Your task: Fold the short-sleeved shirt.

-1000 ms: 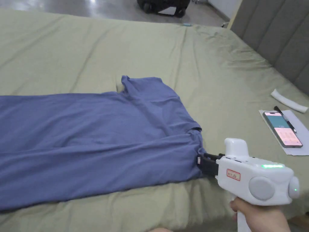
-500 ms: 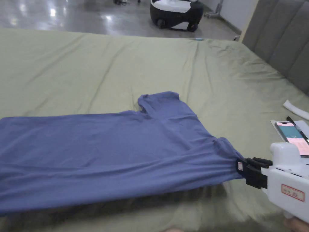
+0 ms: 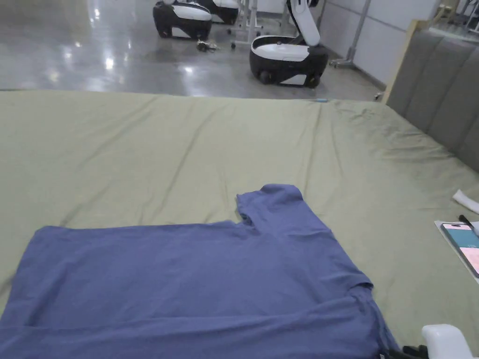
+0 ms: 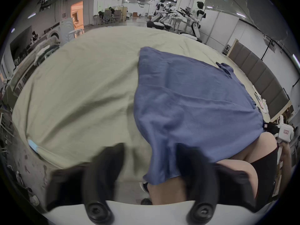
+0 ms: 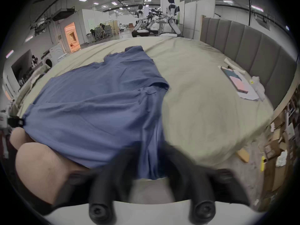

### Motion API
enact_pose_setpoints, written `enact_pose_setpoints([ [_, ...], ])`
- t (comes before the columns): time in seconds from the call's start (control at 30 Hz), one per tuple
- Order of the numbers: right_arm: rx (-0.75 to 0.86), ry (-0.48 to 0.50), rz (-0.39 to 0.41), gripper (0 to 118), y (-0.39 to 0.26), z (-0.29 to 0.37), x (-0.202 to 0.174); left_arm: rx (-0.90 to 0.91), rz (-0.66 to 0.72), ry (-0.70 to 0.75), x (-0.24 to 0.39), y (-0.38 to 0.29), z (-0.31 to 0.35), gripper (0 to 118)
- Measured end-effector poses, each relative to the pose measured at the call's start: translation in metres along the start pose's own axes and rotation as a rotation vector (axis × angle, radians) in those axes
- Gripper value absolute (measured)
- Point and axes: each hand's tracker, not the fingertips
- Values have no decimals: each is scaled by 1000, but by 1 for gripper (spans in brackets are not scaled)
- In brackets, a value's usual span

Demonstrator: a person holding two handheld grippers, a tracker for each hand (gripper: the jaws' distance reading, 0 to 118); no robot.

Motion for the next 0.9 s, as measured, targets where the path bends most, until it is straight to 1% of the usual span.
enact_pose_setpoints([
  [0.03, 0, -51, 8, 80, 3, 4, 1, 5, -17, 27, 11, 4, 12, 93],
  [0.07, 10, -54, -4, 109, 6, 9, 4, 19, -25, 33, 14, 9, 23, 106],
  [0.1, 75, -10, -40, 110, 18, 27, 5, 58, -27, 18, 14, 16, 36, 105],
  [0.13, 119, 15, -84, 108, 30, 35, 7, 79, -17, 27, 15, 28, 44, 105],
  [0.17, 143, 18, -116, 108, 40, 40, 7, 106, -13, 44, 12, 33, 41, 104],
  [0.2, 181, 20, -141, 107, 55, 44, 6, 153, -18, 42, 14, 47, 47, 99],
  [0.23, 230, 31, -143, 100, 70, 52, 4, 213, -19, 45, 17, 60, 55, 79],
  [0.27, 294, 50, -122, 67, 82, 56, 1, 258, -19, 39, 20, 74, 59, 27],
  [0.3, 360, 56, -54, 32, 97, 58, -4, 305, -26, 54, 19, 90, 57, 0],
  [0.33, 390, -3, -7, 0, 111, 56, -12, 362, -31, 84, 22, 103, 56, 0],
  [0.37, 417, -33, 15, 0, 124, 55, -22, 355, -52, 67, 23, 120, 51, 0],
  [0.4, 472, -42, 7, 0, 137, 53, -31, 304, -87, 28, 25, 138, 42, 0],
  [0.43, 469, 25, 4, 0, 149, 48, -35, 305, -93, 7, 27, 153, 23, 0],
  [0.47, 463, 62, 4, 0, 159, 42, -40, 318, -88, -1, 27, 165, 9, 0],
  [0.53, 448, 61, 14, 0, 180, 28, -55, 238, -106, -6, 26, 200, -34, 0],
  [0.57, 442, 70, 32, 0, 186, 22, -62, 205, -112, 3, 27, 212, -54, 14],
  [0.6, 437, 77, 54, 0, 192, 16, -70, 161, -119, 36, 26, 225, -79, 43],
  [0.63, 433, 84, 68, 0, 196, 10, -73, 115, -136, 99, 26, 234, -104, 77],
  [0.67, 428, 95, 80, 0, 199, 6, -78, 99, -148, 141, 24, 240, -124, 102],
  [0.73, 409, 119, 98, 0, 204, -3, -85, 39, -106, 148, 19, 249, -160, 100],
  [0.77, 394, 129, 101, 0, 205, -9, -81, 4, -72, 140, 15, 252, -174, 98],
  [0.8, 386, 136, 107, 0, 206, -13, -81, -23, -32, 122, 10, 253, -187, 90],
  [0.83, 373, 136, 124, 0, 208, -17, -80, -51, -16, 95, 9, 252, -197, 66],
  [0.87, 355, 124, 147, 0, 210, -20, -79, -81, -13, 88, 8, 250, -206, 20],
  [0.9, 336, 108, 166, 0, 212, -26, -75, -125, -31, 93, 10, 246, -213, 9],
])
